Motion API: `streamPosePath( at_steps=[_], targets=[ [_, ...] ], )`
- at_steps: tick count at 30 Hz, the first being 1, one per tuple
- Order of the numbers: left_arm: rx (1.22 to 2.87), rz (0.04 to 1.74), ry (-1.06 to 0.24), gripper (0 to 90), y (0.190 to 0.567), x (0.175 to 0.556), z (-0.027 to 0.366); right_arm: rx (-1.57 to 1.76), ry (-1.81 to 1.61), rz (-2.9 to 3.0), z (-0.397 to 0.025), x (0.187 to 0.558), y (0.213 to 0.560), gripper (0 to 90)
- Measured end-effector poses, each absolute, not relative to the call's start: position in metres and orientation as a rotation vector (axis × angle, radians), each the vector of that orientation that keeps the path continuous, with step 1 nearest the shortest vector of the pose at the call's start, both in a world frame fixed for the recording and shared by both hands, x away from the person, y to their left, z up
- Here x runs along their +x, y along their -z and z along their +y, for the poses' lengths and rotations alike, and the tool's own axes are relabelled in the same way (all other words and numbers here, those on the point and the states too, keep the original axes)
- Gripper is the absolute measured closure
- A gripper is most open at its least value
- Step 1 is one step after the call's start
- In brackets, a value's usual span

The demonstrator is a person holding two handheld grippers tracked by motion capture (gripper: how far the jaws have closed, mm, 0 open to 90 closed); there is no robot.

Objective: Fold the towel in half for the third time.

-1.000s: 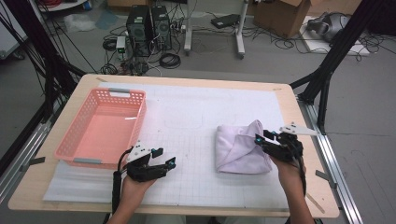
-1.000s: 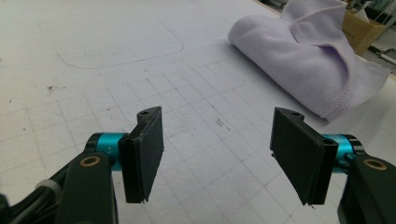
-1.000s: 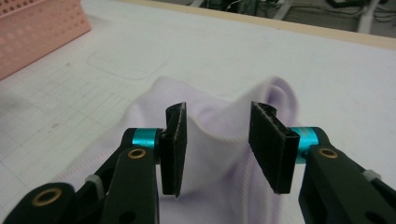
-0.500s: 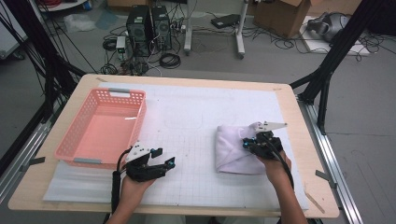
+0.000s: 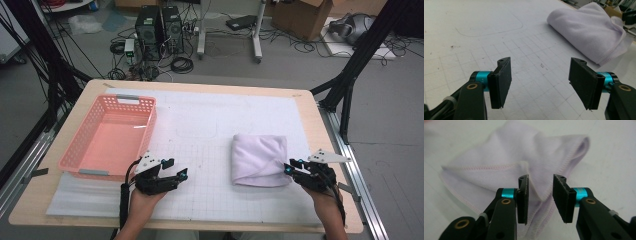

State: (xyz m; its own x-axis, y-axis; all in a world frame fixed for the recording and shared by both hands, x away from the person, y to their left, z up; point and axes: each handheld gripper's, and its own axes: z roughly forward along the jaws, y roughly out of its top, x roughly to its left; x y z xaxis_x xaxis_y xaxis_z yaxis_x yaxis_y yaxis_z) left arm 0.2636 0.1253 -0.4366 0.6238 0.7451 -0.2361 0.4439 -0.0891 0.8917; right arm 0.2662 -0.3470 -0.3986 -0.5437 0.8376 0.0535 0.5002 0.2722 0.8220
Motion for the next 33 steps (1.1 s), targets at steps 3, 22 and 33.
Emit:
streamPosePath(
  at_steps=[3, 22, 33],
  targets=[
    [1.728, 0.976, -0.334, 35.0, 0.437, 0.264, 0.125, 1.185, -1.217, 2.122, -0.343, 0.268, 0.389, 63.8],
    [1.726, 0.971, -0.336, 35.0, 0.437, 0.264, 0.125, 1.133, -1.099, 2.388, -0.319, 0.277, 0.412, 82.0],
    [1.725, 0.974, -0.338, 35.0, 0.436, 0.263, 0.124, 1.159, -1.280, 2.288, -0.353, 0.240, 0.411, 61.0]
  ],
)
